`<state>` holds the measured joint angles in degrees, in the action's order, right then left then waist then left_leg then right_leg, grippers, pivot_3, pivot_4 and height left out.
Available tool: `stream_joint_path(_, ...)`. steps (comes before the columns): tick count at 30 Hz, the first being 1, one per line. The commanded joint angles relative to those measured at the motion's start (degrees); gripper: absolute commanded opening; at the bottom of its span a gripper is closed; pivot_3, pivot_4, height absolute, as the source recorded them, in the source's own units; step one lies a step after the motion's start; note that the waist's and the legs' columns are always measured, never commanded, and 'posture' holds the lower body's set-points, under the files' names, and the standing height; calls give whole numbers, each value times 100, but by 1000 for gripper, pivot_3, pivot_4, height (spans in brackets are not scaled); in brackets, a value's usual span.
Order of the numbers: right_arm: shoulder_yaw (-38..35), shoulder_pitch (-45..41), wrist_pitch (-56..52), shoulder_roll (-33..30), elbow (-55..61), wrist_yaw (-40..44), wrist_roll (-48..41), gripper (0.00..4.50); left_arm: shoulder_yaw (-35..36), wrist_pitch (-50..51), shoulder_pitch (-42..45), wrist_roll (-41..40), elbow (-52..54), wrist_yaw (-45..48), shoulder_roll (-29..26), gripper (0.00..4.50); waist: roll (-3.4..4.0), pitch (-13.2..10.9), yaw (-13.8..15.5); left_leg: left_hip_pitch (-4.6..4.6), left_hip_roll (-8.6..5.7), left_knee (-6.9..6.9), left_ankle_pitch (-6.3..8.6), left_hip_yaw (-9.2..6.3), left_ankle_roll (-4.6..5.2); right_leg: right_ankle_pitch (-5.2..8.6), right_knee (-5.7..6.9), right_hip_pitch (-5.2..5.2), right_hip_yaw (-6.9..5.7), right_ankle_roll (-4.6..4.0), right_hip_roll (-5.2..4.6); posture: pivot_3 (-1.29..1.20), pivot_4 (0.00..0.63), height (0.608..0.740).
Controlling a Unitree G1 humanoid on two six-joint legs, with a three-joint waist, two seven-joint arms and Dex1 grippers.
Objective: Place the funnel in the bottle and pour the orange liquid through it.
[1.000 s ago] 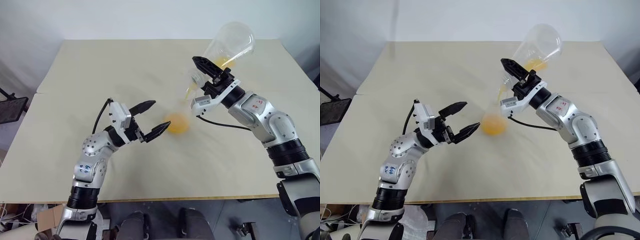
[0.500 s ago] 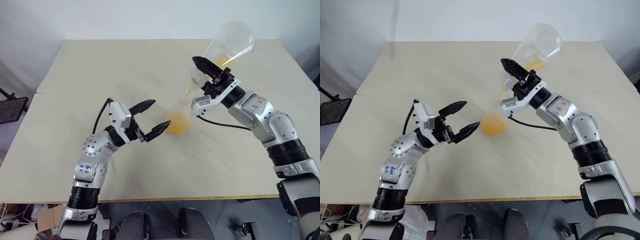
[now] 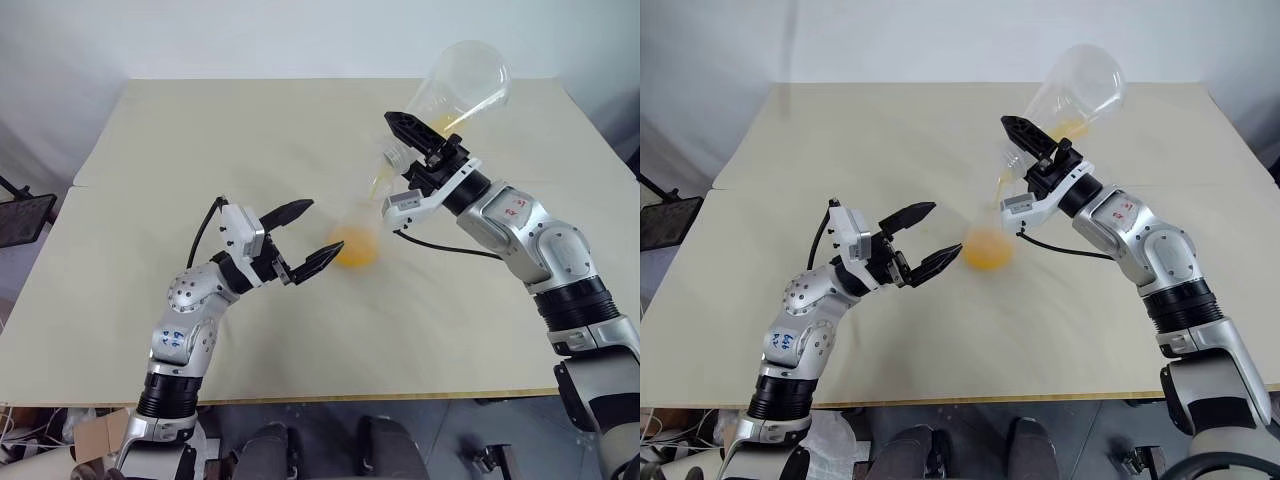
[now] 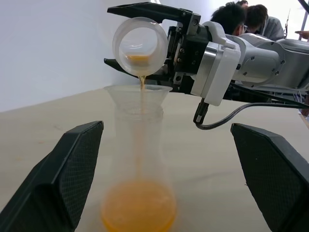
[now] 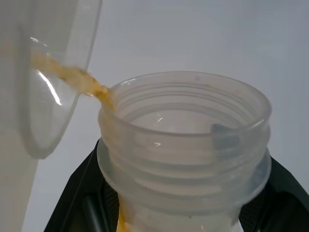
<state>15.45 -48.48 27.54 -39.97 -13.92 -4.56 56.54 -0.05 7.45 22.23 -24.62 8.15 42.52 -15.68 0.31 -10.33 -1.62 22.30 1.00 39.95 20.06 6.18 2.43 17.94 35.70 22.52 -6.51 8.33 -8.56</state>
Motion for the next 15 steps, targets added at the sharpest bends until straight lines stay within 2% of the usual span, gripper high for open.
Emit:
stream_joint_path(1,-67,-157,14,-88,191,-127,-41,2501,-8,-115,54,4,96,-26,26,4500,0,0,0,0,0,0,0,0,0,0,0,0,0,0,0,0,150,740)
stream_joint_path(15,-106,-56,40,-116,290,-102,-81,2501,-5,-86,61,-26,103,1,12,4500,0,0,0,0,0,0,0,0,0,0,0,0,0,0,0,0,150,740)
